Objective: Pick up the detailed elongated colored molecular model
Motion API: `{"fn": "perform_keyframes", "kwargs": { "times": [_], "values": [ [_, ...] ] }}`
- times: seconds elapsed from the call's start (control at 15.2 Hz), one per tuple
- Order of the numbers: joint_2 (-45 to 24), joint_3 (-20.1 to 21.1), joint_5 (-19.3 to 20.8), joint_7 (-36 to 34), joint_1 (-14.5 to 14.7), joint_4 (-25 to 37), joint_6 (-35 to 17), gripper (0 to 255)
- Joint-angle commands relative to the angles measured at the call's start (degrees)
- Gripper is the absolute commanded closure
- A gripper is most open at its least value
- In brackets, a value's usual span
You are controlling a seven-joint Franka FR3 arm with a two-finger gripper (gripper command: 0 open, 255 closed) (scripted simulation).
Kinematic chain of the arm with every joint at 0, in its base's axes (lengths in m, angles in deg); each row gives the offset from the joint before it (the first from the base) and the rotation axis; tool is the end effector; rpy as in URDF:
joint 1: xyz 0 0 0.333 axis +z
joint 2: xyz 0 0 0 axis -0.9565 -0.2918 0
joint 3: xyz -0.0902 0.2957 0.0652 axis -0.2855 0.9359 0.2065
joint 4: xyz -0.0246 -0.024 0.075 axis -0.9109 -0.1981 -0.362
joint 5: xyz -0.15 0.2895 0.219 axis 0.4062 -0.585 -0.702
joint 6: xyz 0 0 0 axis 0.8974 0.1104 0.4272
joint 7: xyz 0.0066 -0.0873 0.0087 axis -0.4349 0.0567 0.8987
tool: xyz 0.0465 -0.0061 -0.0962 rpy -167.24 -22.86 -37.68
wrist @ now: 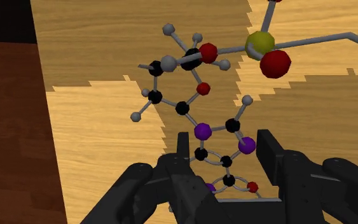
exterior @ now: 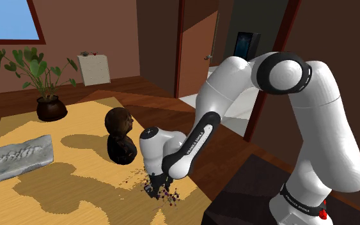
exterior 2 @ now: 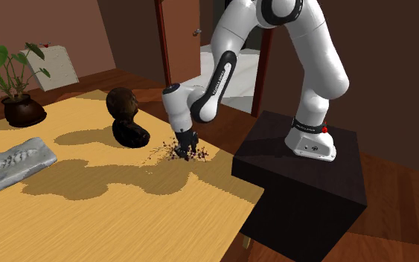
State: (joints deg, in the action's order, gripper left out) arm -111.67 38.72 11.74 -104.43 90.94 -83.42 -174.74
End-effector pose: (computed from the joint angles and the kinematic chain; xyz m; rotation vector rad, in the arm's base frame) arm 0.4568 0.3267 0.1378 3.0211 -0.1852 -0.1526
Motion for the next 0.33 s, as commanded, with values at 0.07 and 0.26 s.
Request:
{"fn": "perform_keyframes", "kwargs": {
  "times": [0.07, 0.26],
  "values": [
    [2.0, 0.8, -1.0, 0.5, -0.5, -0.2, 1.8, 255],
    [2.8, 1.1, -1.3, 0.8, -0.7, -0.4, 2.4, 255]
  ]
}}
